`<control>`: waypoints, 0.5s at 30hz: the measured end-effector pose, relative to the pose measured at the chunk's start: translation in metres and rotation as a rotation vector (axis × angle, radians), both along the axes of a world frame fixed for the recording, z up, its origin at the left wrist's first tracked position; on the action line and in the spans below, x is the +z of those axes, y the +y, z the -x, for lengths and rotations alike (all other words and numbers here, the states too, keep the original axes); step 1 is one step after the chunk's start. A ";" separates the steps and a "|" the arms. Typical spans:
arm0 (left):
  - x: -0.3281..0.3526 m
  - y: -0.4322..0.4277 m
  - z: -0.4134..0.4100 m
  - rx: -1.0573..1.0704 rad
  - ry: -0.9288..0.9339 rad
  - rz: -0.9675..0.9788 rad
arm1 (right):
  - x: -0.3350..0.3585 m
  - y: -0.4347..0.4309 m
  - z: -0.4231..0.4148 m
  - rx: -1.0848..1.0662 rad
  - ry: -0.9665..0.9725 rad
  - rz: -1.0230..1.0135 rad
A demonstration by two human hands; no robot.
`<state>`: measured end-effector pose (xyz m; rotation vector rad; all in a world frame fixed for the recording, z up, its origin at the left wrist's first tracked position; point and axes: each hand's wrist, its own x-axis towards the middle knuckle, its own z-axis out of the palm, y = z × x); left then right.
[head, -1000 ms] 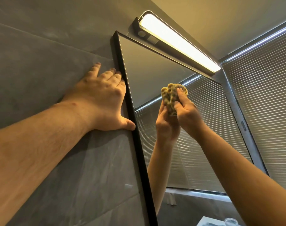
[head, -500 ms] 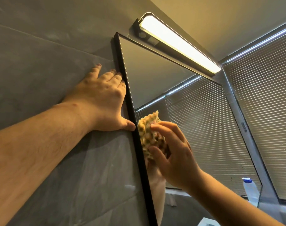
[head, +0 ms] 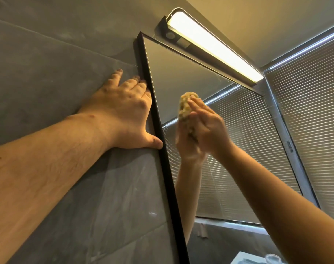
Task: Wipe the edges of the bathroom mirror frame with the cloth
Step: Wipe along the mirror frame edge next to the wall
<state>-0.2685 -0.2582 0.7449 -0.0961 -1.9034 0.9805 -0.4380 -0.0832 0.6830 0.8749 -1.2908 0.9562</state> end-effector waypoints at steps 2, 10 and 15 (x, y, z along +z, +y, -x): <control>0.000 0.000 0.000 -0.003 0.002 0.000 | 0.005 0.016 0.012 0.075 -0.154 0.078; 0.000 -0.001 0.002 -0.022 0.011 0.005 | -0.029 0.009 0.002 0.082 -0.146 0.067; -0.002 -0.001 0.001 -0.010 0.023 -0.006 | -0.067 -0.021 -0.034 0.017 0.159 -0.162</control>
